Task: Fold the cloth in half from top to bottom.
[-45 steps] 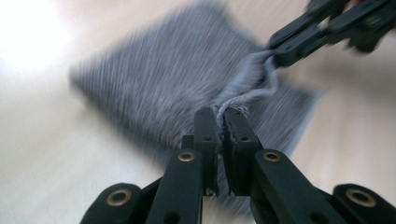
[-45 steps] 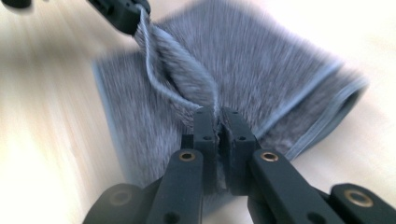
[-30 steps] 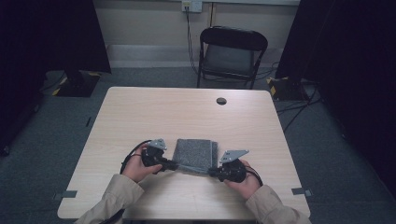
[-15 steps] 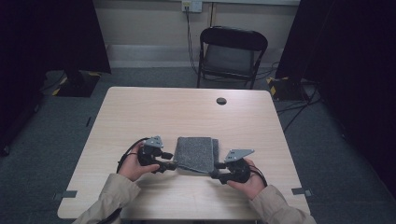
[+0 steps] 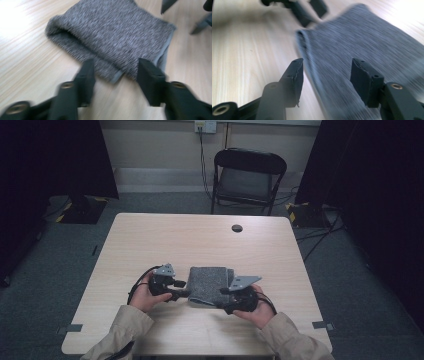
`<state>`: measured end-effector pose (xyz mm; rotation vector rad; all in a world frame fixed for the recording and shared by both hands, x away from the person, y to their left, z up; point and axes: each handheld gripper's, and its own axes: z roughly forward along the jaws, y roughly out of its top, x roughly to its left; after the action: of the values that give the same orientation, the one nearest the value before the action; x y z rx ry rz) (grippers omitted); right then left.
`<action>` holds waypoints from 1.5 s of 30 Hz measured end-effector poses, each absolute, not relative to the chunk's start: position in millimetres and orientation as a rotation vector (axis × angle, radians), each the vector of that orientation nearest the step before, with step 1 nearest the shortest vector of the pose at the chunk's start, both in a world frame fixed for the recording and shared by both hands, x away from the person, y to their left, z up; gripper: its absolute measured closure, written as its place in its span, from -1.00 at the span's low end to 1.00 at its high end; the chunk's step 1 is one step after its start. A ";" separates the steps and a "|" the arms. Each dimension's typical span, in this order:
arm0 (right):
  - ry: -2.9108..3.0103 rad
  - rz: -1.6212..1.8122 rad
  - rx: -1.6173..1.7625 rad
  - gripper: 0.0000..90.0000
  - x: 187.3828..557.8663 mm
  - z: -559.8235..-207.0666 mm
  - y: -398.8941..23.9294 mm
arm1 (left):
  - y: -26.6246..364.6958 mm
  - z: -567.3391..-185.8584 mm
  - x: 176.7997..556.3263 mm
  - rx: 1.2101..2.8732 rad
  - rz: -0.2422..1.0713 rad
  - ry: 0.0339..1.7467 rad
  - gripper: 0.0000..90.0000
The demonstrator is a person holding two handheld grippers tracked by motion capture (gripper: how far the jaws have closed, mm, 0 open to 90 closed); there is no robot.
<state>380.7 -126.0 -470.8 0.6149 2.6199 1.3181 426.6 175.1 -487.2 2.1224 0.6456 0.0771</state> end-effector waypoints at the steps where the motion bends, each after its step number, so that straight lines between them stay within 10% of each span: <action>1: 2.641 1.321 0.588 0.06 381.1 -473.0 -117.0 | 179.0 -487.2 428.6 2.093 0.071 0.674 0.23; 7: 2.722 1.252 0.499 0.21 383.3 -494.2 -86.5 | 170.8 -496.3 436.3 2.147 0.054 0.716 0.29; 12: 2.673 1.256 0.545 0.96 389.4 -493.1 -87.1 | 163.7 -495.1 433.4 2.154 -0.047 0.785 0.87; 22: 2.501 1.364 0.528 0.99 400.7 -474.3 -71.4 | 166.4 -492.4 425.7 2.204 -0.191 0.753 0.98; 25: 2.580 1.290 0.471 0.80 389.1 -488.6 -63.5 | 174.1 -493.3 424.9 2.174 -0.174 0.736 0.82; 29: 2.588 1.328 0.526 0.20 376.9 -483.2 -76.7 | 187.5 -478.0 421.0 2.156 -0.067 0.752 0.03; 33: 2.575 1.416 0.559 -0.08 368.7 -464.6 -101.1 | 203.6 -450.9 424.7 2.012 0.036 0.801 -0.15; 39: 2.544 1.325 0.675 0.00 378.4 -474.3 -127.3 | 171.0 -472.1 443.8 2.042 0.024 0.858 0.18; 45: 2.605 1.156 0.570 0.29 369.7 -494.9 -128.8 | 164.5 -488.6 462.3 2.022 0.024 0.966 0.98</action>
<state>369.7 -128.8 -494.9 0.5701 2.6048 1.1562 462.3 164.5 -488.6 2.0220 0.9657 0.0237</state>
